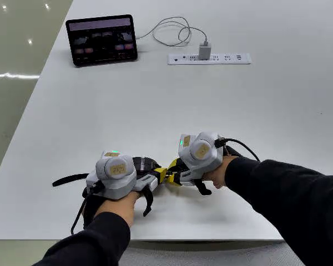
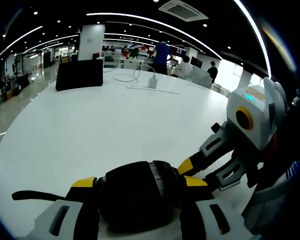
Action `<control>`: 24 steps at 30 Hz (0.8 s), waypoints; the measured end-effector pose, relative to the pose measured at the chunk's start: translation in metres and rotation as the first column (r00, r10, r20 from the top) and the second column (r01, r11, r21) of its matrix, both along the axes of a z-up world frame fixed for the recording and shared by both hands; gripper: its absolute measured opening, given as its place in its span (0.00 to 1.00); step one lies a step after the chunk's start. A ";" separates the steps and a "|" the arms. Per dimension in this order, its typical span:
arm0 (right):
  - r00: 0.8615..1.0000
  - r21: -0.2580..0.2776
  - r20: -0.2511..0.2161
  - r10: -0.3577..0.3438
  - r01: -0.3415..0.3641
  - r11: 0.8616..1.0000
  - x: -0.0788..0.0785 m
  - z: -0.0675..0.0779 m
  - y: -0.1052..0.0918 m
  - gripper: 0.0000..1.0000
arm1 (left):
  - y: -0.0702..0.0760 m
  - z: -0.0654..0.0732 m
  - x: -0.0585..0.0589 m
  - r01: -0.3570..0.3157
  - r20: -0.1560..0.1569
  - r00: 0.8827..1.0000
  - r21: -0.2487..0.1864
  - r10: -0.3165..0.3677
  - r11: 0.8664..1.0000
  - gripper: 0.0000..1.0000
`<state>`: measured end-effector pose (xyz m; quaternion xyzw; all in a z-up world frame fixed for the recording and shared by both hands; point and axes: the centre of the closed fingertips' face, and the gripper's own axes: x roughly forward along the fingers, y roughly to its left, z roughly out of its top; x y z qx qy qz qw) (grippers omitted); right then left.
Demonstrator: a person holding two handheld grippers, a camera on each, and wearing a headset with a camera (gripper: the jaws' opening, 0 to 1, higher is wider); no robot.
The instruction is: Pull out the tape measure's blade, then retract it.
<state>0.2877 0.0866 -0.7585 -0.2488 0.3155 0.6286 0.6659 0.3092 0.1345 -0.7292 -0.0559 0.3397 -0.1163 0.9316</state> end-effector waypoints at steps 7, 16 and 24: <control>1.000 0.002 -0.003 -0.001 0.001 1.000 0.000 0.000 0.003 0.10 | 0.000 0.000 0.000 0.000 0.001 1.000 -0.003 0.000 1.000 0.61; 1.000 0.001 0.006 0.020 -0.020 1.000 -0.001 -0.001 0.005 0.12 | 0.000 0.001 0.001 0.000 0.003 1.000 -0.002 0.000 1.000 0.61; 1.000 -0.008 0.015 0.019 -0.019 1.000 -0.001 -0.002 -0.003 0.12 | 0.000 0.001 0.001 -0.002 0.000 1.000 -0.005 0.002 1.000 0.61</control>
